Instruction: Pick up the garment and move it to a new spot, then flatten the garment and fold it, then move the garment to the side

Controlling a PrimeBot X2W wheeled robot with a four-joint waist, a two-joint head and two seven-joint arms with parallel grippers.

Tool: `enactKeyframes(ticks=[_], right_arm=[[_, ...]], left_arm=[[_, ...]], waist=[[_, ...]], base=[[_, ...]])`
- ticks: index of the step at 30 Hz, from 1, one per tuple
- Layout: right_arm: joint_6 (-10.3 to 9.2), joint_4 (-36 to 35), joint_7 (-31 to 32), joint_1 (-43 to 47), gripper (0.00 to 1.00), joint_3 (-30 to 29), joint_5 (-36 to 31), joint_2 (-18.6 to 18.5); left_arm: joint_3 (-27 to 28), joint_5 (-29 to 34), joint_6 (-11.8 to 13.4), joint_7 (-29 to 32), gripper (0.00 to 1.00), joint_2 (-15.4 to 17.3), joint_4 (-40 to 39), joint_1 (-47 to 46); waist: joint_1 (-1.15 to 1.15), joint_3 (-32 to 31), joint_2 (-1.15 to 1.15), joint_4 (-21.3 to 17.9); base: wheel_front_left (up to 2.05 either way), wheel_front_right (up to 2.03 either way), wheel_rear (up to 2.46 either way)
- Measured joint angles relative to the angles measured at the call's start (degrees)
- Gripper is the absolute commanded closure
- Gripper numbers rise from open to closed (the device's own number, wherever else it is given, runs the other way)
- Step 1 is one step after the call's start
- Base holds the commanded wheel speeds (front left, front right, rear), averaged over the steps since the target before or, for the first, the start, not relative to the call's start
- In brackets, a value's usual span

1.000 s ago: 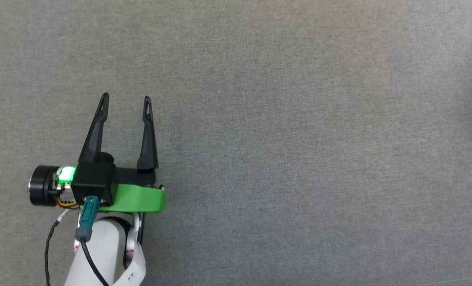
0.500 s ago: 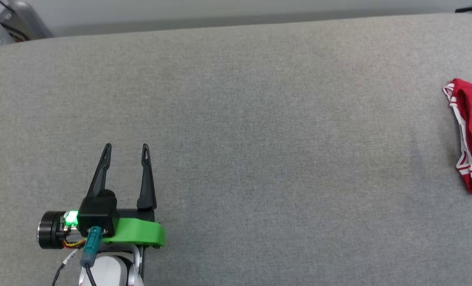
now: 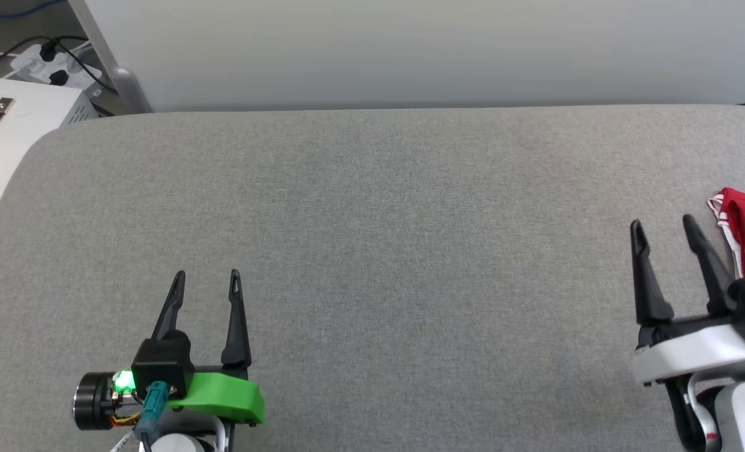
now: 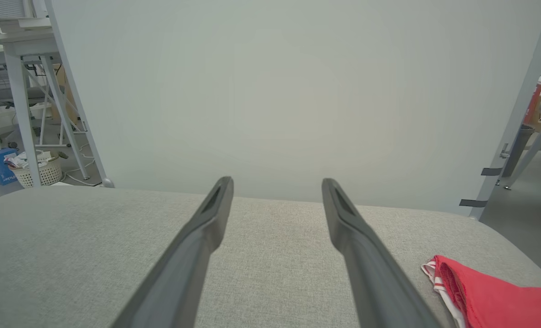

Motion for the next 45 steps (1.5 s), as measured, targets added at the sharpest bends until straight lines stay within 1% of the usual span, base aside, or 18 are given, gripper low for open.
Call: enactKeyframes(ticks=[5, 13, 24, 25, 45], right_arm=[[0.00, -0.8, 0.0, 5.5, 0.00, 0.1, -0.1, 2.3], [0.00, -1.8, 0.0, 10.9, 0.00, -0.2, 0.2, 3.6], [0.00, -2.2, 0.0, 12.8, 0.00, -0.4, 0.4, 4.4], [0.00, -2.2, 0.0, 12.8, 1.00, -0.3, 0.4, 4.4], [0.00, -2.2, 1.9, 12.6, 1.00, -0.3, -0.5, 4.7]], left_arm=[[0.4, -1.1, -0.4, 0.0, 0.00, -0.1, 1.5, 1.3], [0.6, -1.5, -1.5, 0.0, 0.00, -0.3, 2.7, 2.4], [0.9, -1.9, -2.2, 0.0, 0.00, -0.5, 3.2, 2.4], [0.9, -1.9, -2.2, 0.1, 1.00, -0.5, 3.2, 2.4], [1.3, -1.4, -2.2, 1.9, 1.00, -0.6, 2.6, 2.3]], waist=[[0.00, -2.0, 0.00, 0.6], [0.00, -3.6, 0.00, 1.9], [0.00, -3.9, 0.00, 2.5], [0.00, -3.9, 0.00, 2.5], [0.00, -4.0, 0.00, 2.2]], base=[[0.00, 0.00, 0.00], [0.00, 0.00, 0.00], [0.00, 0.00, 0.00], [0.00, 0.00, 0.00], [0.00, 0.00, 0.00]])
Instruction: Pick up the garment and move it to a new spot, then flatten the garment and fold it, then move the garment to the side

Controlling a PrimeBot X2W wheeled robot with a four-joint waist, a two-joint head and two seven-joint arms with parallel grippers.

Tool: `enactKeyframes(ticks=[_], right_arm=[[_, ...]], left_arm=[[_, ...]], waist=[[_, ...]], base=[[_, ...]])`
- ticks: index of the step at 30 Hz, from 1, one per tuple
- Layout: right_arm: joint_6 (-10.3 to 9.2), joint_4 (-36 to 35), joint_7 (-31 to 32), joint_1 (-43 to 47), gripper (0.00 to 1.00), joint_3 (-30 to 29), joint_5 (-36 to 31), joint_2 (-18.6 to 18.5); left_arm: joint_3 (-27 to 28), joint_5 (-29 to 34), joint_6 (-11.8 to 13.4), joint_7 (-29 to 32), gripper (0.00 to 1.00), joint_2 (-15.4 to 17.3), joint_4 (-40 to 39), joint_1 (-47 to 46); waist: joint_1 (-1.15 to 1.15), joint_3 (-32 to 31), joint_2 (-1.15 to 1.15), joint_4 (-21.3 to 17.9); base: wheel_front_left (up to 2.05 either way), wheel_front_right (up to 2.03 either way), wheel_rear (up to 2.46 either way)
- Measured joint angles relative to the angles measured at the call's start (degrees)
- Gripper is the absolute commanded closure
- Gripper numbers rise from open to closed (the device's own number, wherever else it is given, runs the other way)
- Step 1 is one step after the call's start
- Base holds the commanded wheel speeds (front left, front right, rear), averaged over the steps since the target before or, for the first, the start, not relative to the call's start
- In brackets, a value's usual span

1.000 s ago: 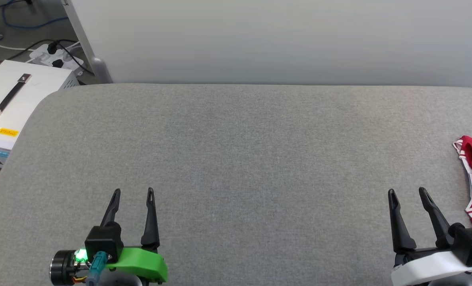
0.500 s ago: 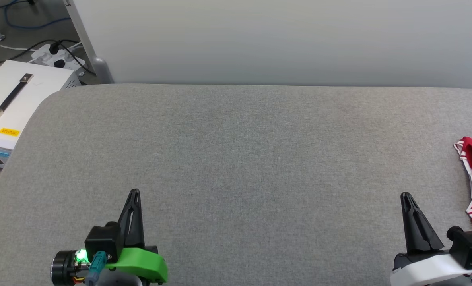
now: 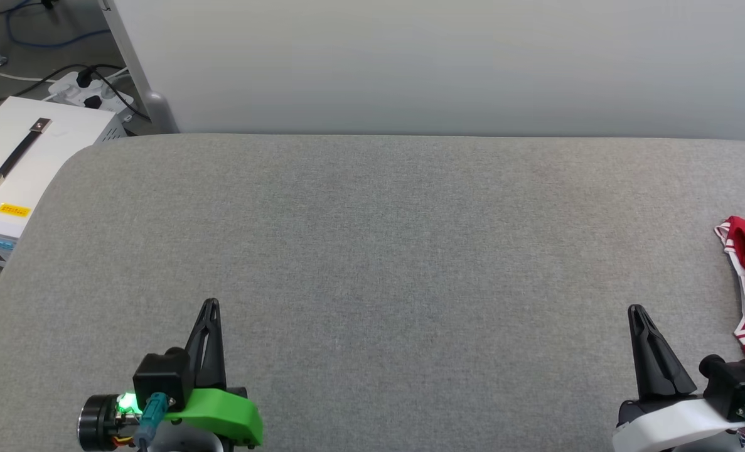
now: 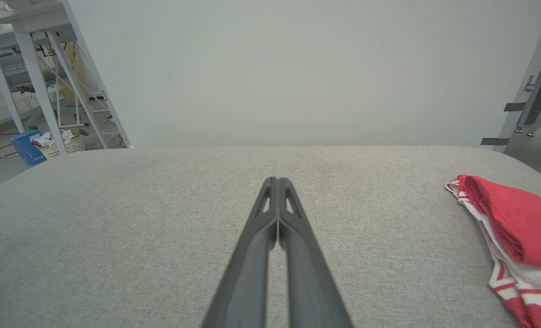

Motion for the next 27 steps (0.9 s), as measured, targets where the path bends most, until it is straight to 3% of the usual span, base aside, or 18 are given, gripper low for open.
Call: enactKeyframes(ticks=[27], right_arm=[[0.00, -0.1, 3.1, -0.8, 1.00, 0.0, -3.0, 0.6]], left_arm=[[0.7, 1.0, -0.3, 3.2, 1.00, -0.4, -1.3, 0.0]], waist=[[0.00, -0.2, 0.00, -0.4]], base=[[0.00, 0.00, 0.00]])
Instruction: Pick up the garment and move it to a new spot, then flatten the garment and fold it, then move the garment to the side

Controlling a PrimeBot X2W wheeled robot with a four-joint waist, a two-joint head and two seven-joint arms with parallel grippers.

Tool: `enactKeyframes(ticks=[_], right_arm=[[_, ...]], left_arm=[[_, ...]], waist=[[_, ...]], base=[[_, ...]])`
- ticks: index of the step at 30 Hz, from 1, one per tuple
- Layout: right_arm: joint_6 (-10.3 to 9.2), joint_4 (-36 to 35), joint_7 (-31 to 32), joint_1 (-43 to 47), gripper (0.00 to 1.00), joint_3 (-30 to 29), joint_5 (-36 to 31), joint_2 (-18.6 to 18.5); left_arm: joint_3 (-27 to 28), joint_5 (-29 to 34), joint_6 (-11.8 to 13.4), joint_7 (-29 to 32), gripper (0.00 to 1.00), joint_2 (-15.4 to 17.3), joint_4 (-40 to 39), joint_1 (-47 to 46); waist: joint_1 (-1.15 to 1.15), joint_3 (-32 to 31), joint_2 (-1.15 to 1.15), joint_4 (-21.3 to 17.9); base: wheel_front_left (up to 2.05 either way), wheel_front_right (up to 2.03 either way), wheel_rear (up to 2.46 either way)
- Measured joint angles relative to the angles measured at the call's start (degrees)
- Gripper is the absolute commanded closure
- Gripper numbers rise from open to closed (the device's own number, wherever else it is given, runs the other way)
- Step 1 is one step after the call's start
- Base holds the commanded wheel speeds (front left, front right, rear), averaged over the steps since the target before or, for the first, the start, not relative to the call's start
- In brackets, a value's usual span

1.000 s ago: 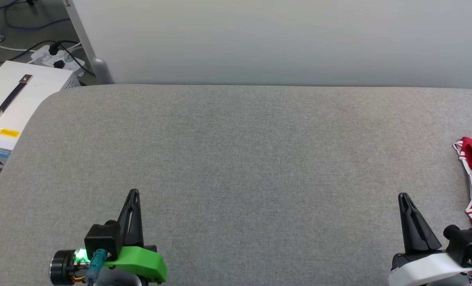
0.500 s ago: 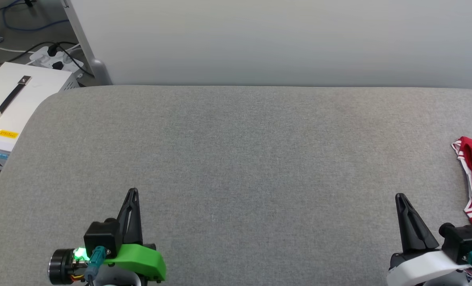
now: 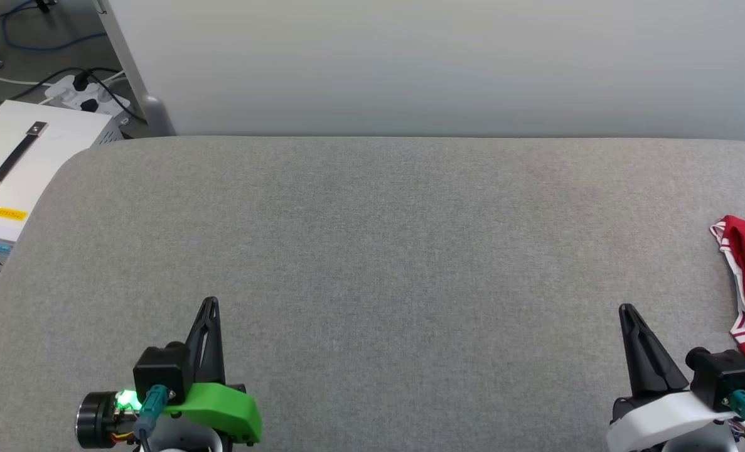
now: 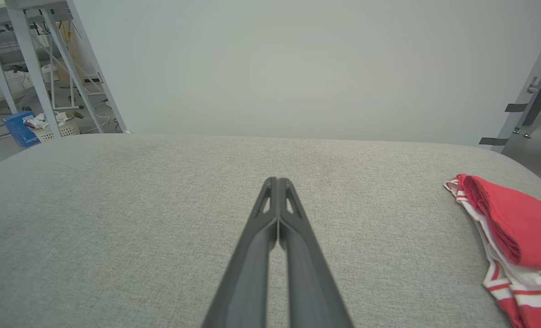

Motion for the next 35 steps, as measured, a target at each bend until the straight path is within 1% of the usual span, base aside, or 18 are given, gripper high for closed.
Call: enactKeyframes(ticks=[35], right_arm=[[0.00, -0.3, 4.0, -1.8, 1.00, 0.1, -3.5, 1.0]], left_arm=[[1.3, 1.7, -0.5, 4.0, 1.00, -0.7, -1.8, 0.0]], waist=[[0.00, -0.3, 0.00, -0.5]], base=[[0.00, 0.00, 0.00]])
